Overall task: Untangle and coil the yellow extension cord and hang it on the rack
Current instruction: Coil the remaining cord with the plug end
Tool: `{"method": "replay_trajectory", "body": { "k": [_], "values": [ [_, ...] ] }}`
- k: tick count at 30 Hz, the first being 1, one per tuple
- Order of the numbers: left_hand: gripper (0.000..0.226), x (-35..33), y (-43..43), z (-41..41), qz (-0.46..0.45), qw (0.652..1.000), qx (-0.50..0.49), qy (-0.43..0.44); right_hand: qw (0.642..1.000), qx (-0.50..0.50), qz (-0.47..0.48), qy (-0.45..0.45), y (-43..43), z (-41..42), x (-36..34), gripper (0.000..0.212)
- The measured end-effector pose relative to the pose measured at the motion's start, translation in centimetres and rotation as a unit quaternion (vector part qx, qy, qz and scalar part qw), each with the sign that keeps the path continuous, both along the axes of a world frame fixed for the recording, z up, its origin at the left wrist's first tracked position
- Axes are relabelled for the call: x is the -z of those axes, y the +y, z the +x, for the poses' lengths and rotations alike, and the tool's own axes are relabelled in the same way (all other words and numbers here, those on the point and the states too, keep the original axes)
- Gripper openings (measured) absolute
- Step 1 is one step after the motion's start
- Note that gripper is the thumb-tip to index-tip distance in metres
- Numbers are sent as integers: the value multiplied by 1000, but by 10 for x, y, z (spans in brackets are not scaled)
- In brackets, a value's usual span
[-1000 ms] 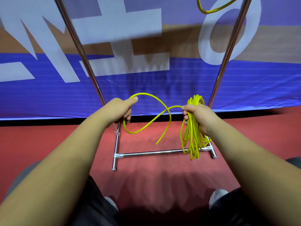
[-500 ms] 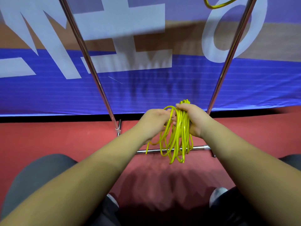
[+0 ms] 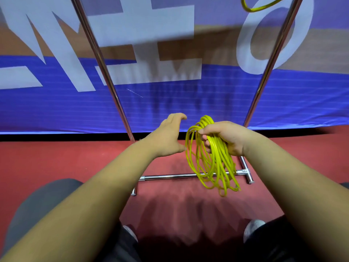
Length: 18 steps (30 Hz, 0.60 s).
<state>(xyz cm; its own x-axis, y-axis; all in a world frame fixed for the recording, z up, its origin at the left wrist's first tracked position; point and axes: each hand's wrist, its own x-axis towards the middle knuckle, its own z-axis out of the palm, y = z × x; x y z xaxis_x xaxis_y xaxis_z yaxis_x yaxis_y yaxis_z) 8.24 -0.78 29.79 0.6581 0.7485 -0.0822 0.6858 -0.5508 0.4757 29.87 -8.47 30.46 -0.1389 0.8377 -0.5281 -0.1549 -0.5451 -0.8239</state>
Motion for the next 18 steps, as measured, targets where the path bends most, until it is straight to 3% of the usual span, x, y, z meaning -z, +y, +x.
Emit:
{"method": "replay_trajectory", "body": {
  "k": [2,4,6,10,14,18],
  "values": [
    [127,0,7,-2,10,999,46,4,998,-61,16,-15,-4,-3,-11,21],
    [130,0,13,1,22,997,74,-26,993,-111,34,-11,-8,-7,-21,22],
    [107,-6,17,3,4,993,98,-72,989,-140,43,-2,-12,-11,-29,19],
    [37,-23,15,-2,-56,991,83,-94,984,-164,59,-24,-19,-17,-38,18],
    [24,-36,7,-8,-58,993,50,-93,971,-146,113,-151,-24,-21,-54,10],
    [22,-62,6,-10,-48,991,-2,-126,939,-87,200,-266,-25,-18,-70,40]
  ]
}}
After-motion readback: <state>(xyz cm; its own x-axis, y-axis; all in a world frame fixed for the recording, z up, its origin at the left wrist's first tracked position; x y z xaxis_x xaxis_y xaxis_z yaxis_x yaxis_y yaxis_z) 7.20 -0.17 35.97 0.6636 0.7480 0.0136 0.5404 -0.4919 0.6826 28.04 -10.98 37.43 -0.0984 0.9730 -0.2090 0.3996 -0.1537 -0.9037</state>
